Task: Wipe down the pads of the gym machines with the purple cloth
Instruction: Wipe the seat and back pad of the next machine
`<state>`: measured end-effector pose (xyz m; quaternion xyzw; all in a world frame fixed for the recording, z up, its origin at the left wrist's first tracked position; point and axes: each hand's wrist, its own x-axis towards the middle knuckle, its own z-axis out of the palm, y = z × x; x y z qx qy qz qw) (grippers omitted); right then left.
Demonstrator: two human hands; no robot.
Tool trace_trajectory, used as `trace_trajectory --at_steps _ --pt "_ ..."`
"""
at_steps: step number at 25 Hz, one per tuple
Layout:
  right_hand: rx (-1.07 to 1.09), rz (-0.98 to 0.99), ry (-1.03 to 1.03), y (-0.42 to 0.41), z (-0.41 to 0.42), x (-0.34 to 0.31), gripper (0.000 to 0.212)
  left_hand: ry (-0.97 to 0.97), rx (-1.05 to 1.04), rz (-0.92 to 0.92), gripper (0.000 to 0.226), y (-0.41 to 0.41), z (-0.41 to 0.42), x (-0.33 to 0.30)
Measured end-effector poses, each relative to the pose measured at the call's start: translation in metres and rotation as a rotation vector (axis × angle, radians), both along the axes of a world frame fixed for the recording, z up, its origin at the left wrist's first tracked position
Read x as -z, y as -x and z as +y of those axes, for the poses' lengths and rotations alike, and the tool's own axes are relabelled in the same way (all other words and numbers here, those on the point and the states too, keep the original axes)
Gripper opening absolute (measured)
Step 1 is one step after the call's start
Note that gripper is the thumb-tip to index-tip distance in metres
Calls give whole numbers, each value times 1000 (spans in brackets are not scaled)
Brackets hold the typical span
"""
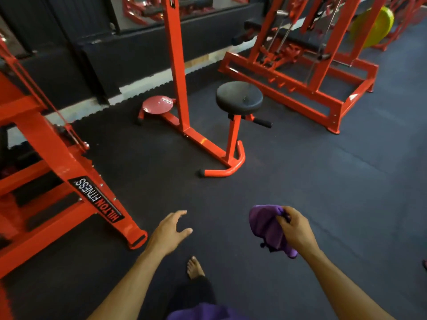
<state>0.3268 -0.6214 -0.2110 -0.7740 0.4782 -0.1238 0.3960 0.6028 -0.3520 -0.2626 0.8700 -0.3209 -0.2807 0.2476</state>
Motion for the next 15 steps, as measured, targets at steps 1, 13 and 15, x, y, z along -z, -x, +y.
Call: trace_trajectory --at_steps 1,13,15 --pt "14 -3 -7 -18 -16 -6 17 2 10 8 63 -20 -19 -1" --pt "300 -218 34 -214 -206 -29 12 17 237 -70 59 -256 -297 -42" --pt "347 -244 37 -243 -247 -20 11 11 278 -71 59 -288 -348 -37"
